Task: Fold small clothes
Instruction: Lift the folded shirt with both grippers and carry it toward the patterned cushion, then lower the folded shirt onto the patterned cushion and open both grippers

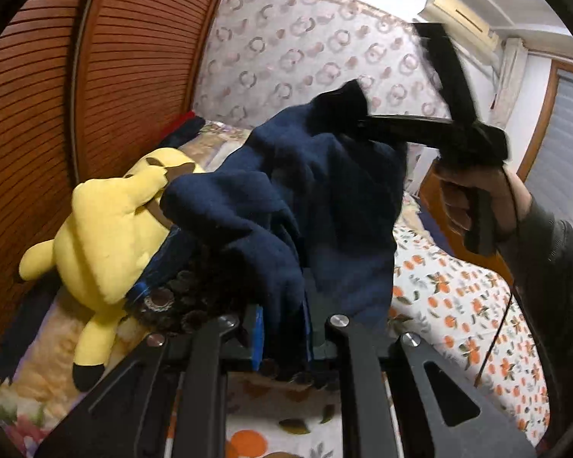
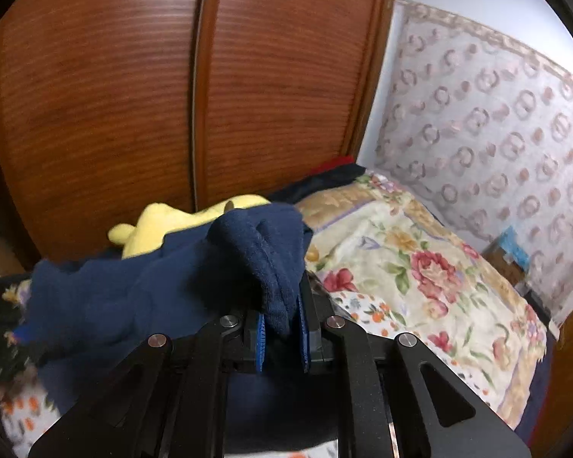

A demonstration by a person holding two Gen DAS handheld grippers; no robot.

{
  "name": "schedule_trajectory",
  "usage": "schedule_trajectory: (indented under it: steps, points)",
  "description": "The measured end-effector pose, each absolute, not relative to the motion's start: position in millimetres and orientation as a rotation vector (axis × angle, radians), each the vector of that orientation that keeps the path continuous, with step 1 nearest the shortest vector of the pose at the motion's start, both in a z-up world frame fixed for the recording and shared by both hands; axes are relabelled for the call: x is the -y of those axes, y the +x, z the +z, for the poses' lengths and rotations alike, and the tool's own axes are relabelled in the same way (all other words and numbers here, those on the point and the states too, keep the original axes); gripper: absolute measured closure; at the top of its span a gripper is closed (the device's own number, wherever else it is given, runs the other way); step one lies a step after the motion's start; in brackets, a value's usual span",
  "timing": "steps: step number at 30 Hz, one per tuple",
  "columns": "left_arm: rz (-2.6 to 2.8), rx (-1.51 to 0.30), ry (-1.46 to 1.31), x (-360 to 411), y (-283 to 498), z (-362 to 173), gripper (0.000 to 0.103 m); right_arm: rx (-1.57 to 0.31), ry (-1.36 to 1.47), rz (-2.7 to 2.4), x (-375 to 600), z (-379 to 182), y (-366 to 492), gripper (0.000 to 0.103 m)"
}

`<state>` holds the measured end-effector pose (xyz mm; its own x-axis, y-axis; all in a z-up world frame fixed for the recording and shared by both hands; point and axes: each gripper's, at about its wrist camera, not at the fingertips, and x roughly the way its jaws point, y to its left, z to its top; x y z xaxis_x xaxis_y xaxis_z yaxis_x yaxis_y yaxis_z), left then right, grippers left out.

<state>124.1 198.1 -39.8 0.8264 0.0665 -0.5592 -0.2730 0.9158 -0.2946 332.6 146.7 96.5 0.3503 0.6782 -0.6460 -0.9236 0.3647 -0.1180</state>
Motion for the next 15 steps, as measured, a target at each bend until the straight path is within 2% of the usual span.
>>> schedule_trajectory:
  steps: [4,8,11,12,15]
  points:
    - [0.205,-0.587,-0.36,-197.0,111.3,-42.2,0.087,-0.6,-0.508,1.057,-163.4,71.1,342.6,0.088]
    - [0.208,-0.576,-0.337,-197.8,100.8,-34.4,0.084,-0.638,-0.471,0.97,-156.3,65.3,346.1,0.077]
    - [0.225,-0.562,-0.303,-194.0,93.8,-27.1,0.071,-0.624,-0.417,0.931,-139.2,78.6,343.0,0.063]
    - [0.219,-0.559,-0.295,-192.2,91.8,-24.6,0.064,-0.621,-0.395,0.924,-129.8,85.3,341.1,0.059]
    - [0.209,-0.551,-0.246,-183.0,85.7,-15.8,0.057,-0.608,-0.37,0.913,-106.0,95.0,327.4,0.058]
